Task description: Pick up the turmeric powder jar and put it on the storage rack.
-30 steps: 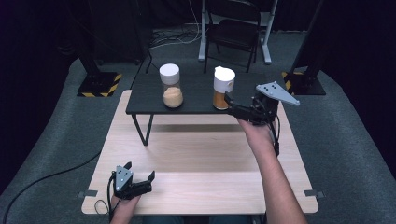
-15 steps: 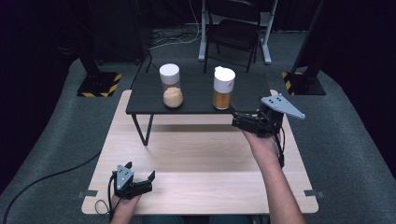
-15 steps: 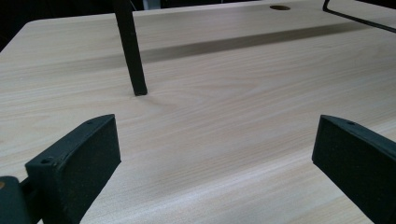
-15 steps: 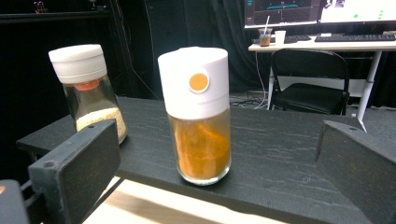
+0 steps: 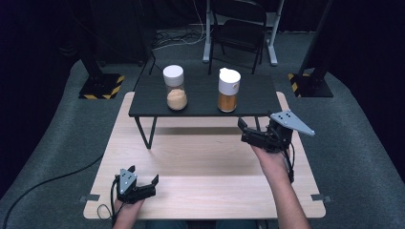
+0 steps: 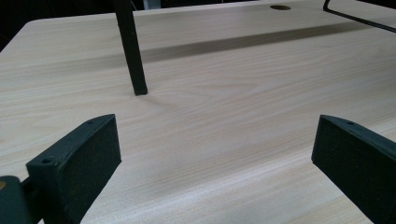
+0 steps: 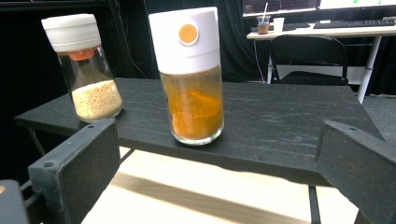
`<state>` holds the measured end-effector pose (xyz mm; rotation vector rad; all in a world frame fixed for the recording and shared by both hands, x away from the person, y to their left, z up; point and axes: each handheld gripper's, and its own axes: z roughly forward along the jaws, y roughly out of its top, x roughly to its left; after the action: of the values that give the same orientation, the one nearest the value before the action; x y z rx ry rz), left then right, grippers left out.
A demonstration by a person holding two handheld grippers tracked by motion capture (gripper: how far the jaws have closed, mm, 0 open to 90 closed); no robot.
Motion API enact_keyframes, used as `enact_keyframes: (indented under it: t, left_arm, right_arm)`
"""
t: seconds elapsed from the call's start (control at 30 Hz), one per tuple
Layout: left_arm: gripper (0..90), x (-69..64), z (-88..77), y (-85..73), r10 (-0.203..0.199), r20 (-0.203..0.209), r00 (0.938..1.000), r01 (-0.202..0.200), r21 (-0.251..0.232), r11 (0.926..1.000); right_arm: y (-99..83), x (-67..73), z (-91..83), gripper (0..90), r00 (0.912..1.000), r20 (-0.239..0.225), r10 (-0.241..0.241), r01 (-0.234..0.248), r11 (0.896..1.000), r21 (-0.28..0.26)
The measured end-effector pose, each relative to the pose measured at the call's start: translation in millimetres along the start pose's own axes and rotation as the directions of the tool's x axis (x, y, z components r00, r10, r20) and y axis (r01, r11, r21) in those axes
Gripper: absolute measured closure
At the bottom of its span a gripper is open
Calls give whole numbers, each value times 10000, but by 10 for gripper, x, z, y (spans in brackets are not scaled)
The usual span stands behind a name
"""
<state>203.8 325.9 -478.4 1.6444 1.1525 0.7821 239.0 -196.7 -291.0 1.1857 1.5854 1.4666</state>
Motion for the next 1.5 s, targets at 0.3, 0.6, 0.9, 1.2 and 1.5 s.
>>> enact_keyframes:
  t: [0.3,0.6,0.9,1.2,1.5]
  left_arm:
    - [7,-7,-2,-1,-11,-39,10000,11,-4,10000]
    - [7,-5,-7,-9,11,-17,10000,-11,-46,10000]
    - [7,-6,-9,-14,-30,-47,10000,30,-76,10000]
    - [7,-1,-9,-12,-37,-23,10000,37,-64,10000]
    - [7,-8,-13,-19,-1,-45,10000,1,-102,9999]
  right_arm:
    - [-46,-21,-72,0,10000,-93,-21,22,10000,73]
    - [-121,-5,-128,0,9998,-137,-116,116,9999,-19]
    - [-216,-7,-186,0,10000,-74,-64,64,10000,13]
    - [-375,-51,-226,0,10000,77,10,-11,9999,114]
    - [-625,-125,-265,0,9994,271,218,-229,9989,398]
